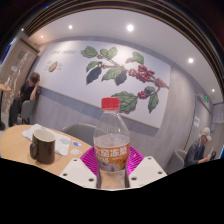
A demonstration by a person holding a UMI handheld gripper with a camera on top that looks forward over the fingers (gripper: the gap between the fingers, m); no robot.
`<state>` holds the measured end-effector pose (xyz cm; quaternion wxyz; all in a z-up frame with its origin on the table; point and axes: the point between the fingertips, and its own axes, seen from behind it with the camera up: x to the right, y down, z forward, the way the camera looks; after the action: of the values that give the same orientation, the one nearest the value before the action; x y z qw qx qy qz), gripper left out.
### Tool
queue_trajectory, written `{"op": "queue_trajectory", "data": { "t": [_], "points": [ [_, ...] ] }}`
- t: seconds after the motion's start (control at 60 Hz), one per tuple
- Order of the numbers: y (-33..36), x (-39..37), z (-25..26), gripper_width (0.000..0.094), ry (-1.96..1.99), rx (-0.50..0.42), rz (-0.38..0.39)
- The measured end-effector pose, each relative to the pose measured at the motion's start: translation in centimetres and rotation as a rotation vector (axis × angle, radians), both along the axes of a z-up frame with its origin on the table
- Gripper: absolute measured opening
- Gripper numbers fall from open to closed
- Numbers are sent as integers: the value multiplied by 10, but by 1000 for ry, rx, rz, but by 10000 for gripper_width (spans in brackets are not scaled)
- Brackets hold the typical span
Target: Pour water
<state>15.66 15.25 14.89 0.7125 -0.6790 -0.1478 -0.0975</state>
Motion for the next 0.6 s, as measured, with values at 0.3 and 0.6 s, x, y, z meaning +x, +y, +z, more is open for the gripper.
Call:
{"op": "queue_trajectory", "data": {
  "t": [0.3, 0.6],
  "points": [
    [42, -92, 35, 311, -1309, 200, -39],
    [46, -111, 51, 315, -1907, 290, -45]
  ]
}}
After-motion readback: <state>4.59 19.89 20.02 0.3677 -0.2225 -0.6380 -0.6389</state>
